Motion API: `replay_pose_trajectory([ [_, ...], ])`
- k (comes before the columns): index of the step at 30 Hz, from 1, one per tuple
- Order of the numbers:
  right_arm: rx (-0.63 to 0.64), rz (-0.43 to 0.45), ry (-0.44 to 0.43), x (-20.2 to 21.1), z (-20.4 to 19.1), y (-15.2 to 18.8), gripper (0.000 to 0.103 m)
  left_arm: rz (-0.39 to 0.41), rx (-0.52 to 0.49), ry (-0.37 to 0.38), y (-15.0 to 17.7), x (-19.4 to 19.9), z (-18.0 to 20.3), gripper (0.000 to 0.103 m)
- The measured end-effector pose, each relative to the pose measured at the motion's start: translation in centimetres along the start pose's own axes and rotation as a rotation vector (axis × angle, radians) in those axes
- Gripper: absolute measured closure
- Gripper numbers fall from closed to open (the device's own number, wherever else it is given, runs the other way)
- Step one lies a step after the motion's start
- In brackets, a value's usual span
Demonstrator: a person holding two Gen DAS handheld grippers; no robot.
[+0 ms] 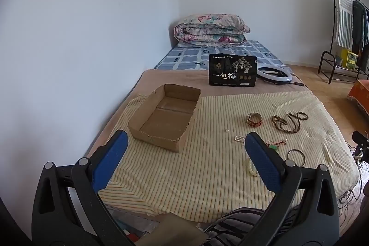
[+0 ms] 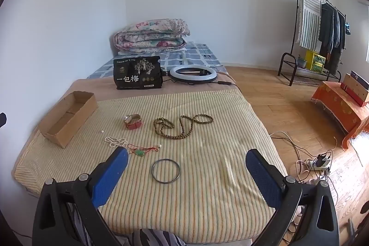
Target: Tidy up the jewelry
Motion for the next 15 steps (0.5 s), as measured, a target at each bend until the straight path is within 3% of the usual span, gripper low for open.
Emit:
replay_pose_trajectory([
  [1, 0.049, 0.012, 0.028, 0.1, -1.6, 0.3, 0.0, -0.001, 0.001, 0.001, 0.0, 0.0, 0.0, 0.0],
  [15, 0.042, 0.009, 0.017, 0.2, -0.9, -0.3, 0.0, 0.019, 0.002, -0.002, -0.7, 0.3, 0.3, 0.0],
])
Point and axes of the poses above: each gripper's, at about its wrist camera, not at the fingertips, and x roughly against the way its jaws point, z to its right, y to its underside, the point moved 7 cm from there along -x, roughly the way its jaws point, and after that the axes turned 13 degrees about z, right-handed, at the moved point
